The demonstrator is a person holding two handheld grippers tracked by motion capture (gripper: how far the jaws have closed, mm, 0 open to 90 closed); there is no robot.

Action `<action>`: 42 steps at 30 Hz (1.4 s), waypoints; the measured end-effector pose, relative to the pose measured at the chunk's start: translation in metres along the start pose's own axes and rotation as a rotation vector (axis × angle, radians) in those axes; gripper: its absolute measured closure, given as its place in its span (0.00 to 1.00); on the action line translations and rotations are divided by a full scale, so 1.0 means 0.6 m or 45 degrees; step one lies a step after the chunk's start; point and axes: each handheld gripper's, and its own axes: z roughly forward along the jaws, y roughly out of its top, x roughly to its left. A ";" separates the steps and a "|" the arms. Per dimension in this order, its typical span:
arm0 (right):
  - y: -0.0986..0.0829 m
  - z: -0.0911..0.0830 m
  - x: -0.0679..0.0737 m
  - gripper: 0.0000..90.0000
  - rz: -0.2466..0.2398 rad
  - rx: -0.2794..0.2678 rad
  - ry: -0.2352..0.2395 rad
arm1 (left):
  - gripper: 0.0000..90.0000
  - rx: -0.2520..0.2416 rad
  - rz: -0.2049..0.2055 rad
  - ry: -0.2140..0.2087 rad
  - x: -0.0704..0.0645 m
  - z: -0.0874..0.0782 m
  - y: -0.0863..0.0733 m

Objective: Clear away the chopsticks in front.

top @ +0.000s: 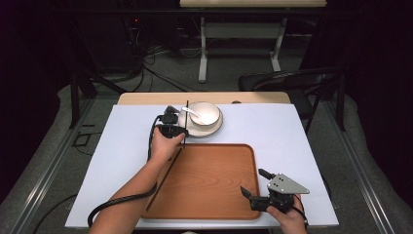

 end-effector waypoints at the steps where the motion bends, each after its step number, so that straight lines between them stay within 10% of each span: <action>1: 0.000 0.000 0.000 0.16 0.000 0.000 0.000 | 0.68 0.008 0.000 0.001 0.001 0.001 0.000; 42: 0.000 0.000 0.000 0.16 0.000 -0.002 0.002 | 0.96 0.051 -0.054 0.000 0.030 0.000 0.004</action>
